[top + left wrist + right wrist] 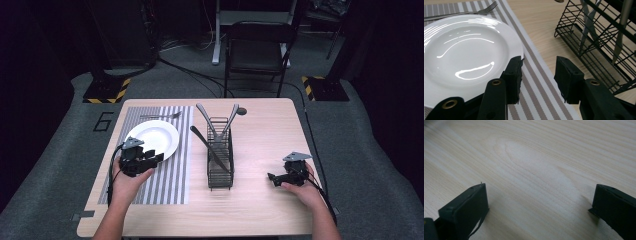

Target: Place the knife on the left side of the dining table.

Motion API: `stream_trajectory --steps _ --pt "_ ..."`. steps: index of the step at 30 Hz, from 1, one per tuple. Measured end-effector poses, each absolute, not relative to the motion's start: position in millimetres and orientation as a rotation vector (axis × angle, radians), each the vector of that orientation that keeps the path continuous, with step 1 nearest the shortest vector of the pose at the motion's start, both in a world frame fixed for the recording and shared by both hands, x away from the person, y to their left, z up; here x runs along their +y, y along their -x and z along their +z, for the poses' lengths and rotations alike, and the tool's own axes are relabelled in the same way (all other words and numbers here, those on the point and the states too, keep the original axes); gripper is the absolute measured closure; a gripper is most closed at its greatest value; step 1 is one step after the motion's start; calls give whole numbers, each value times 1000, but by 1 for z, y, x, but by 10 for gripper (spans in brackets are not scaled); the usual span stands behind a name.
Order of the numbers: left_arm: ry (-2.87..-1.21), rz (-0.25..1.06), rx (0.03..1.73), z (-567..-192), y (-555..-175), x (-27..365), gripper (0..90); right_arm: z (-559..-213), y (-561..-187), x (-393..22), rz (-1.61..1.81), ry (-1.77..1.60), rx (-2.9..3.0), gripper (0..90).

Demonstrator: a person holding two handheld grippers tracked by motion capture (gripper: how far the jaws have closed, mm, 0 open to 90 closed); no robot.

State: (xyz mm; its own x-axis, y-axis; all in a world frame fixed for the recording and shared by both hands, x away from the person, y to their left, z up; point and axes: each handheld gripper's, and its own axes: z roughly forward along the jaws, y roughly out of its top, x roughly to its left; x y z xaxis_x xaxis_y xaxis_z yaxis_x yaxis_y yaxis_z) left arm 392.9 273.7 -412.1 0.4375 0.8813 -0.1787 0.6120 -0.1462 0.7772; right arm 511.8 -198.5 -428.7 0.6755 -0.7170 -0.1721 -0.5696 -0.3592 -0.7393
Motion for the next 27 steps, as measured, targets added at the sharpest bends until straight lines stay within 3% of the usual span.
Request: stream_trajectory --steps 9,27 --pt "-1851 387 1237 -395 -401 259 625 -429 -512 -198 -227 2063 990 0" --pt "-1842 363 1175 -359 -411 233 643 -429 -512 -198 -227 2063 991 0"
